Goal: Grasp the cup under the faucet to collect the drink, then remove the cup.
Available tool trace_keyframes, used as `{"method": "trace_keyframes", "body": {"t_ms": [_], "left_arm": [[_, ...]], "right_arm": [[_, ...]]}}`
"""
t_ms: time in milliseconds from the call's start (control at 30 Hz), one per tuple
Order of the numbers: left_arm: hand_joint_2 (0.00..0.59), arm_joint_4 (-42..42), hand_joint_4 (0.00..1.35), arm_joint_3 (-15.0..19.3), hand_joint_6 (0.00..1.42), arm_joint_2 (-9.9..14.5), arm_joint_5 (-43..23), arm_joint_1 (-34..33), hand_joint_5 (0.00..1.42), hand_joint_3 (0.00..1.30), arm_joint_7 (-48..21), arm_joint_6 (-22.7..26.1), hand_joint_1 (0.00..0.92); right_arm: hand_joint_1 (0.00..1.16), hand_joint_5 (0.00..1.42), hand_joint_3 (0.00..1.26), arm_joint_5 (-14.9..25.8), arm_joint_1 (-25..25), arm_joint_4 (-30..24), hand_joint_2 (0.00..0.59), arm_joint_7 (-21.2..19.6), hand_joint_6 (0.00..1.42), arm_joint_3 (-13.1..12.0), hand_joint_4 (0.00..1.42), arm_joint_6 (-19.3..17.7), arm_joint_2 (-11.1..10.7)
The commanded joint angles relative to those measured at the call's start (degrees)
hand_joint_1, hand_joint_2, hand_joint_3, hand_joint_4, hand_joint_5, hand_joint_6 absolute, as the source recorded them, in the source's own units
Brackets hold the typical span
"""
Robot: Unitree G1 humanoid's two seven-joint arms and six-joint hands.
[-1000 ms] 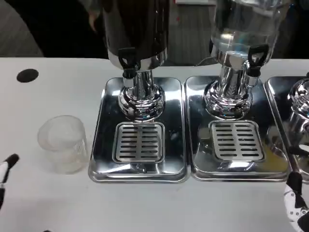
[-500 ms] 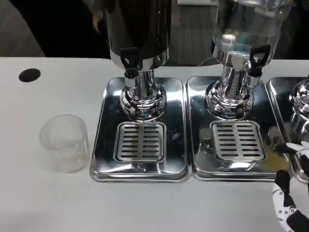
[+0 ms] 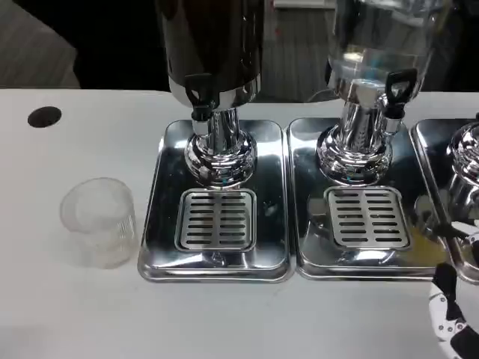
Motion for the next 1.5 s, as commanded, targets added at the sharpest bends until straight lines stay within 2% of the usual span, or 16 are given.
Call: {"method": "trace_keyframes", "body": {"t_ms": [33,333,667,1067,1267,1500], "left_arm": [[0.013,-0.5,0.00,-1.0,0.00,0.3,-5.6,-0.3,0.00,0.00,-4.3,1.7,0.095],[0.005,-2.6,0.00,-0.8,0.00,-0.2,-7.1,-2.1,0.00,0.00,-7.3,5.2,0.158],[0.015,7.0,0.00,-0.7,0.00,-0.1,-12.1,-9.6,0.00,0.00,-11.0,6.4,0.264],[0.016,19.3,0.00,0.3,0.00,0.2,-16.8,-19.3,0.00,0.00,-13.4,7.0,0.289],[0.016,22.8,0.00,0.2,0.00,0.4,-15.8,-23.0,0.00,0.00,-13.1,7.4,0.299],[0.017,27.7,0.00,-0.7,0.00,2.0,-13.1,-28.0,0.00,0.00,-12.7,8.5,0.306]], "right_arm": [[0.61,0.22,0.39,0.7,0.0,0.4,0.525,-0.8,0.18,-0.6,0.27,-0.9,0.0],[0.61,0.22,0.39,1.7,-0.4,0.4,0.526,-0.9,0.18,-1.4,0.28,-1.2,0.3],[0.62,0.22,0.39,2.7,-1.5,1.4,0.518,-1.0,0.18,-2.0,0.29,-1.4,0.6],[0.62,0.22,0.38,3.4,-2.8,2.4,0.515,-1.7,0.18,-1.8,0.29,-1.7,1.3],[0.62,0.23,0.37,3.6,-3.3,2.6,0.515,-1.7,0.18,-1.6,0.29,-1.5,1.4],[0.63,0.23,0.37,3.6,-4.2,3.8,0.515,-1.8,0.18,-1.5,0.29,-1.2,1.3]]}}
